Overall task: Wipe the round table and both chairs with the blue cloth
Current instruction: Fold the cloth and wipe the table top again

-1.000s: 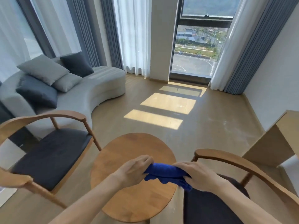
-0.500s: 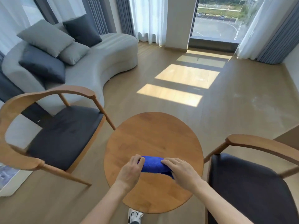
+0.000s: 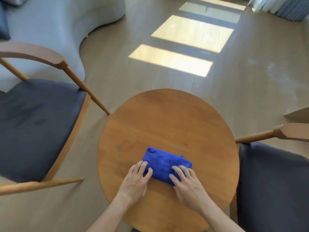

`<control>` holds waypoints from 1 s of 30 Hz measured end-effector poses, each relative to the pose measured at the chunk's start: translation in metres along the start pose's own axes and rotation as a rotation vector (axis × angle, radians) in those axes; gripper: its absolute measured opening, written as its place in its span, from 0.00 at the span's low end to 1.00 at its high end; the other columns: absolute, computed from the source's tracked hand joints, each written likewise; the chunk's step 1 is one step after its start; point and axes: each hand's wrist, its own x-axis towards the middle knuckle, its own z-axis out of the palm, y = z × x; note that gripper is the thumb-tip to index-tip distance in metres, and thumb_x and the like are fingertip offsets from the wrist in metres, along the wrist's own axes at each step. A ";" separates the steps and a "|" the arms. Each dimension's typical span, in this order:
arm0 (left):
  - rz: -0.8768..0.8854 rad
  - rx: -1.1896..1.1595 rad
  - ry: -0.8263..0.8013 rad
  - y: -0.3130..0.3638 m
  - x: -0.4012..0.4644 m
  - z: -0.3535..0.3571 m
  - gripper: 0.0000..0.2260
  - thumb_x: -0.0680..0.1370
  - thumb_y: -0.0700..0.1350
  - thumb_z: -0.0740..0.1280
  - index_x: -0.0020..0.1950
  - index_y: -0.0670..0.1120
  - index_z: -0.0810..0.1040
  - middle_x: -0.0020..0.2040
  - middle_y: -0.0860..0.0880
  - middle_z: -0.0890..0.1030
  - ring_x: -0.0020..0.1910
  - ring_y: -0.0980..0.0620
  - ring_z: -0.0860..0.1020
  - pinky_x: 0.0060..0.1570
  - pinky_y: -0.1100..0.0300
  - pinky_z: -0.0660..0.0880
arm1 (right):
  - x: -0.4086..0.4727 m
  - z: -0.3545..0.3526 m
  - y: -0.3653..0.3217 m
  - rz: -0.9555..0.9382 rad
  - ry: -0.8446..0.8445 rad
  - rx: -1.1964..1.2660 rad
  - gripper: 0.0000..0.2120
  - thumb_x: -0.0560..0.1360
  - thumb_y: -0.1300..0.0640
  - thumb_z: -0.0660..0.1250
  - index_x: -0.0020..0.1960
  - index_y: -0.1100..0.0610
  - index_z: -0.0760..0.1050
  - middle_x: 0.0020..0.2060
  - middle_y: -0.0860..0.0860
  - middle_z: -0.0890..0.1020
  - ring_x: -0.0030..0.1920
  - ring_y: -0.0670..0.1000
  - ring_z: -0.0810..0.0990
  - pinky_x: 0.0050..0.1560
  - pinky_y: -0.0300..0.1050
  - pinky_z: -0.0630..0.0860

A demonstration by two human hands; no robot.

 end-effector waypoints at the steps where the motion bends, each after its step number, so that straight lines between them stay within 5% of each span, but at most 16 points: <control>1: 0.016 -0.037 0.049 -0.003 0.006 -0.003 0.24 0.59 0.41 0.71 0.54 0.44 0.72 0.54 0.42 0.76 0.54 0.43 0.74 0.47 0.54 0.78 | 0.007 -0.004 0.005 -0.038 0.020 -0.005 0.19 0.62 0.57 0.73 0.53 0.53 0.78 0.61 0.57 0.78 0.61 0.60 0.73 0.57 0.53 0.71; 6: -0.026 -0.101 0.178 -0.031 0.023 -0.017 0.14 0.70 0.42 0.59 0.55 0.46 0.74 0.52 0.46 0.76 0.50 0.47 0.75 0.44 0.58 0.71 | 0.049 -0.015 0.016 -0.232 -0.139 -0.044 0.34 0.65 0.43 0.72 0.70 0.41 0.68 0.75 0.53 0.65 0.72 0.59 0.67 0.66 0.63 0.67; 9: -0.114 -0.088 0.199 -0.057 0.020 -0.018 0.15 0.71 0.43 0.58 0.57 0.46 0.73 0.55 0.45 0.76 0.53 0.46 0.74 0.47 0.57 0.68 | 0.064 0.000 0.016 -0.297 -0.148 -0.080 0.34 0.67 0.38 0.69 0.71 0.39 0.66 0.76 0.51 0.62 0.74 0.57 0.63 0.68 0.63 0.67; 13: -0.270 -0.068 0.176 -0.081 0.013 -0.018 0.15 0.72 0.44 0.57 0.56 0.45 0.76 0.55 0.45 0.75 0.55 0.45 0.74 0.51 0.55 0.67 | 0.064 0.029 0.007 -0.254 0.035 -0.115 0.27 0.75 0.43 0.63 0.73 0.42 0.65 0.76 0.54 0.62 0.75 0.59 0.62 0.68 0.63 0.65; 17: -0.464 -0.034 0.052 -0.094 0.015 -0.021 0.18 0.75 0.47 0.54 0.59 0.45 0.77 0.59 0.45 0.74 0.62 0.43 0.72 0.57 0.48 0.72 | 0.093 0.036 0.004 0.241 0.269 -0.020 0.24 0.75 0.51 0.63 0.72 0.50 0.70 0.74 0.59 0.65 0.73 0.62 0.65 0.64 0.65 0.67; 21: -0.614 -0.031 -0.009 -0.110 0.032 -0.022 0.24 0.77 0.51 0.50 0.69 0.46 0.71 0.69 0.42 0.69 0.71 0.41 0.64 0.67 0.43 0.64 | 0.148 0.018 0.076 0.732 0.278 0.029 0.26 0.75 0.48 0.61 0.72 0.51 0.69 0.73 0.60 0.65 0.71 0.65 0.66 0.64 0.67 0.66; 24: -0.693 -0.088 0.005 -0.116 0.044 -0.024 0.24 0.78 0.51 0.51 0.73 0.47 0.66 0.74 0.42 0.62 0.75 0.43 0.57 0.71 0.45 0.57 | 0.145 0.013 0.129 0.873 0.256 0.097 0.30 0.74 0.43 0.57 0.74 0.50 0.65 0.76 0.60 0.60 0.74 0.66 0.59 0.67 0.70 0.61; 30: -0.687 -0.089 -0.024 -0.122 0.047 -0.022 0.24 0.78 0.52 0.49 0.71 0.46 0.69 0.72 0.41 0.65 0.72 0.41 0.61 0.68 0.42 0.63 | 0.183 0.010 0.117 0.926 0.269 0.165 0.33 0.74 0.41 0.49 0.76 0.51 0.61 0.77 0.59 0.56 0.75 0.65 0.55 0.71 0.67 0.58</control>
